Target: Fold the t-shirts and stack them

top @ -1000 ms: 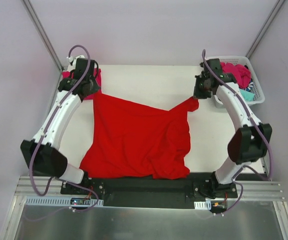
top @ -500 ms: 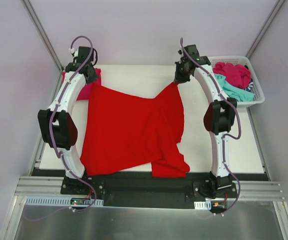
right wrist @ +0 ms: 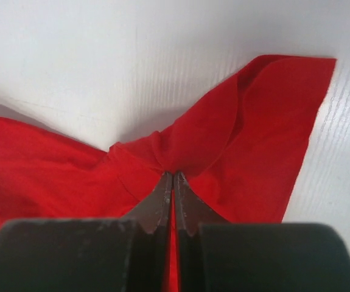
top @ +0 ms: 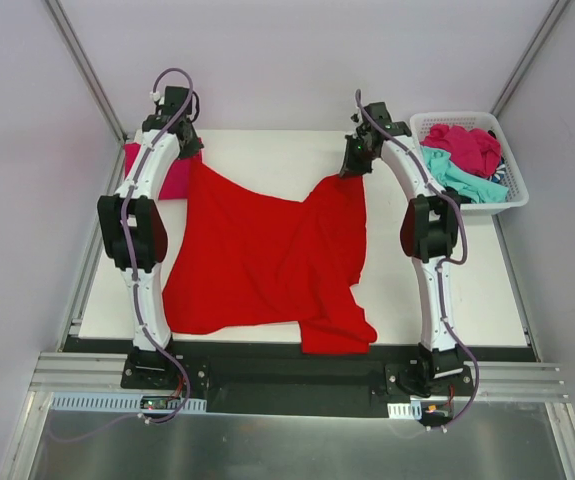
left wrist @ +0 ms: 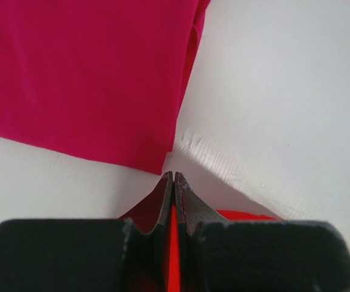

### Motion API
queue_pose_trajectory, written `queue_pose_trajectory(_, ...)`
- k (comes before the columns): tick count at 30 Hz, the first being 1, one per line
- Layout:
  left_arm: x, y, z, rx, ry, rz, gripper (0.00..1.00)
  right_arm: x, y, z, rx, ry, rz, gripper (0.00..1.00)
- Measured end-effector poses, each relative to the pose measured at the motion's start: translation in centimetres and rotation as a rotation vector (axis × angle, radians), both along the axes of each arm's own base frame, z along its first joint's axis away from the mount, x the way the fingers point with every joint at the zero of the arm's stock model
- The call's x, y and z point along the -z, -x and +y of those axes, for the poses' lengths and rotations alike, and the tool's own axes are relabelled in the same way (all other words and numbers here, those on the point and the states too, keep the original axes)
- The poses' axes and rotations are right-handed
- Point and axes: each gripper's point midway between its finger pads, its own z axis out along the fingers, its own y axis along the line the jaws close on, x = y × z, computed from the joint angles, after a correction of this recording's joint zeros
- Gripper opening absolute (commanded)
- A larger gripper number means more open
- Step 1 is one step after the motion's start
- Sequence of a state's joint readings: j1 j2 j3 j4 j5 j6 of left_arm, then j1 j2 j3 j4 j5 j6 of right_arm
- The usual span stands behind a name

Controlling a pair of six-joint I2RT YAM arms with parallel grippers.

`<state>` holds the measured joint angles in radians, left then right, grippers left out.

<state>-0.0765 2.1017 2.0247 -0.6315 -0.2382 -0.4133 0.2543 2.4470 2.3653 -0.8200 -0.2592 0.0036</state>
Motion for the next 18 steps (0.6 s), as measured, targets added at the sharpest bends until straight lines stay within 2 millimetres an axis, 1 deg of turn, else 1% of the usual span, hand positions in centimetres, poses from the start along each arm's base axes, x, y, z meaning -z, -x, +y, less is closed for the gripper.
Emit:
queue_pose_trajectory(1, 0.5, -0.2, 0.0, 0.003, 0.002, 0.009, 0.0, 0.4, 0.0, -0.1, 0.007, -0.01, 0.014, 0.19)
queue_pose_trajectory(2, 0.9, -0.5, -0.1, 0.009, 0.012, 0.016, 0.25, 0.8, -0.1, -0.3, 0.016, -0.02, 0.025, 0.3)
queue_pose_trajectory(3, 1.3, -0.7, -0.1, 0.013, 0.02, 0.022, 0.29, 1.0, -0.2, -0.5, 0.026, -0.03, 0.033, 0.37)
queue_pose_trajectory(4, 1.8, -0.8, 0.0, 0.019, 0.026, 0.032, 0.3, 1.2, -0.2, -0.8, 0.031, -0.039, 0.042, 0.41)
queue_pose_trajectory(6, 2.7, -0.8, 0.4, 0.011, 0.039, 0.051, 0.45, 1.5, -0.3, -1.3, 0.048, -0.053, 0.05, 0.49)
queue_pose_trajectory(8, 3.1, -0.6, 0.6, 0.008, 0.043, 0.061, 0.55, 2.2, -0.4, -1.9, 0.059, -0.057, 0.059, 0.51)
queue_pose_trajectory(9, 3.2, -0.5, 0.6, 0.008, 0.047, 0.066, 0.65, 2.6, -0.2, -2.1, 0.063, -0.056, 0.068, 0.53)
queue_pose_trajectory(11, 3.2, -0.5, 0.9, 0.006, 0.051, 0.066, 0.79, 3.5, 0.3, -2.4, 0.065, -0.052, 0.095, 0.54)
queue_pose_trajectory(13, 3.1, -0.4, 0.9, 0.009, 0.055, 0.068, 0.88, 4.0, 0.9, -2.4, 0.061, -0.049, 0.115, 0.55)
queue_pose_trajectory(15, 2.7, -0.1, 0.7, 0.014, 0.061, 0.066, 0.95, 3.6, 1.4, -2.3, 0.053, -0.047, 0.118, 0.55)
queue_pose_trajectory(18, 1.3, 1.3, 0.0, 0.031, 0.07, 0.062, 0.99, 1.4, 2.5, -1.9, 0.035, -0.045, 0.093, 0.55)
